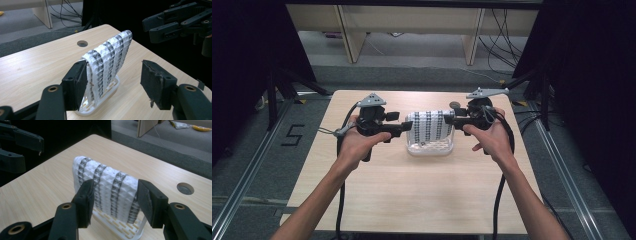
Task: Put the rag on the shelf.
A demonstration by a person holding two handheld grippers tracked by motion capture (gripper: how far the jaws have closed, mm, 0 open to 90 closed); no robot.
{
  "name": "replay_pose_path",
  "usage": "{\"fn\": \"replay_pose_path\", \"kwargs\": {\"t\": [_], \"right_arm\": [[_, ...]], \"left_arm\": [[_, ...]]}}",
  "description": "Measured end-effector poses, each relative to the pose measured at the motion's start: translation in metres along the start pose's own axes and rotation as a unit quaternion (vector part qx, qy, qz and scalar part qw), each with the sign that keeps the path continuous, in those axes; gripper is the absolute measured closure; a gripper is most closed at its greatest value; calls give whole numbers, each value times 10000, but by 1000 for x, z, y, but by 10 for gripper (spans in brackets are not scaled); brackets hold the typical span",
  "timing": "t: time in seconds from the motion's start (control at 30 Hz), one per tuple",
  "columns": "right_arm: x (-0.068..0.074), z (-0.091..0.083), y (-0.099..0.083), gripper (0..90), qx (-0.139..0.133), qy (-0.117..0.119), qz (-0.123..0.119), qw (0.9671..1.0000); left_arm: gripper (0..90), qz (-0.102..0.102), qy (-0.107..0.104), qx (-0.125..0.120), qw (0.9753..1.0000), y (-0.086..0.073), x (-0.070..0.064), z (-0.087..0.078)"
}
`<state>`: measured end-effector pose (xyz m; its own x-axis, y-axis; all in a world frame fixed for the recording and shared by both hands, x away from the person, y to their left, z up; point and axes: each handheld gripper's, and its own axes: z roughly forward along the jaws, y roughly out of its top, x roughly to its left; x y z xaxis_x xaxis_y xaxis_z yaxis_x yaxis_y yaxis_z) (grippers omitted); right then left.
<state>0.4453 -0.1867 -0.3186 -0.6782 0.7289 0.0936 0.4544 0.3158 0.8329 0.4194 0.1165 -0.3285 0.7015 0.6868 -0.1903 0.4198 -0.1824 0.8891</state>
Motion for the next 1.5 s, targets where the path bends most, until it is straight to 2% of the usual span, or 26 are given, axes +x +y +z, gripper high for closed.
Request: {"fn": "replay_pose_path", "kwargs": {"t": [0.03, 0.1, 0.13, 0.17, 0.2, 0.3, 0.33, 0.43, 0.47, 0.57, 0.6, 0.63, 0.77, 0.8, 0.83, 0.9, 1.07, 1.17, 1.2, 1.23, 1.27, 1.3, 1.33, 1.37, 1.47, 1.5], "right_arm": [[3, 0, -2, 496, 30, 52, 131, 9999], [3, 1, -4, 496, -1, 116, 75, 9999], [6, 0, -6, 496, 61, 105, 159, 9998], [5, 1, -7, 496, 6, 149, 78, 9999], [6, 0, -8, 496, 45, 148, 141, 9998], [7, 0, -11, 493, 12, 145, 32, 9999], [9, 0, -12, 493, -20, 146, 145, 9998], [11, 0, -14, 489, 13, 245, 135, 9996], [11, -1, -14, 487, 18, 191, 53, 9998], [13, -3, -16, 484, -25, 231, 16, 9997], [15, -3, -18, 484, -33, 294, 118, 9995], [14, -4, -18, 483, -55, 223, -75, 9997], [17, -4, -22, 481, -55, 317, 70, 9995], [17, -4, -23, 480, -29, 313, -15, 9995], [18, -5, -24, 480, 7, 277, 55, 9996], [17, -5, -26, 474, -5, 309, -7, 9995], [18, -6, -34, 453, 63, 344, 143, 9993], [17, -4, -38, 449, -4, 378, 35, 9993], [18, -5, -39, 445, 35, 393, 130, 9991], [17, -6, -39, 436, 52, 308, 31, 9995], [19, -5, -41, 432, 12, 394, 141, 9991], [17, -6, -42, 430, 32, 392, 31, 9992], [20, -7, -43, 429, 89, 375, 203, 9991], [18, -6, -44, 428, -4, 406, 39, 9992], [21, -9, -48, 431, 62, 395, 185, 9990], [21, -9, -50, 430, 0, 405, 131, 9991]], "left_arm": [[374, 6, 10, 17, 10000, -1, 0, -1], [374, -14, -11, -37, 10000, -4, 0, -2], [374, -11, -1, 5, 10000, -5, -1, -3], [375, 3, 0, -7, 10000, -7, -1, -3], [374, 3, 0, -7, 10000, -7, -1, -3], [374, 17, -4, -45, 10000, -12, -2, -4], [374, 34, 11, -3, 10000, -13, -2, -5], [374, 28, -11, -12, 10000, -17, -3, -6], [374, 25, -27, -47, 10000, -18, -4, -6], [373, 32, -38, -28, 10000, -21, -6, -7], [373, 44, -54, -22, 10000, -23, -6, -8], [371, 84, -76, -10, 9999, -24, -7, -8], [362, 96, -119, -36, 9999, -28, -9, -9], [362, 107, -97, -1, 9999, -29, -10, -10], [362, 105, -107, 8, 9999, -31, -10, -10], [360, 84, -116, -8, 9999, -33, -10, -11], [347, 72, -149, 13, 9999, -40, -11, -12], [342, 71, -187, 16, 9998, -44, -11, -12], [341, 67, -216, -5, 9997, -45, -11, -12], [338, 76, -219, 21, 9997, -46, -11, -13], [336, 79, -167, 54, 9998, -47, -12, -13], [334, 73, -171, 39, 9998, -48, -12, -14], [333, 73, -171, 39, 9998, -48, -12, -14], [332, 45, -185, 35, 9998, -50, -13, -15], [331, 65, -194, 51, 9998, -54, -14, -18], [331, 78, -198, 56, 9998, -56, -13, -18]]}}
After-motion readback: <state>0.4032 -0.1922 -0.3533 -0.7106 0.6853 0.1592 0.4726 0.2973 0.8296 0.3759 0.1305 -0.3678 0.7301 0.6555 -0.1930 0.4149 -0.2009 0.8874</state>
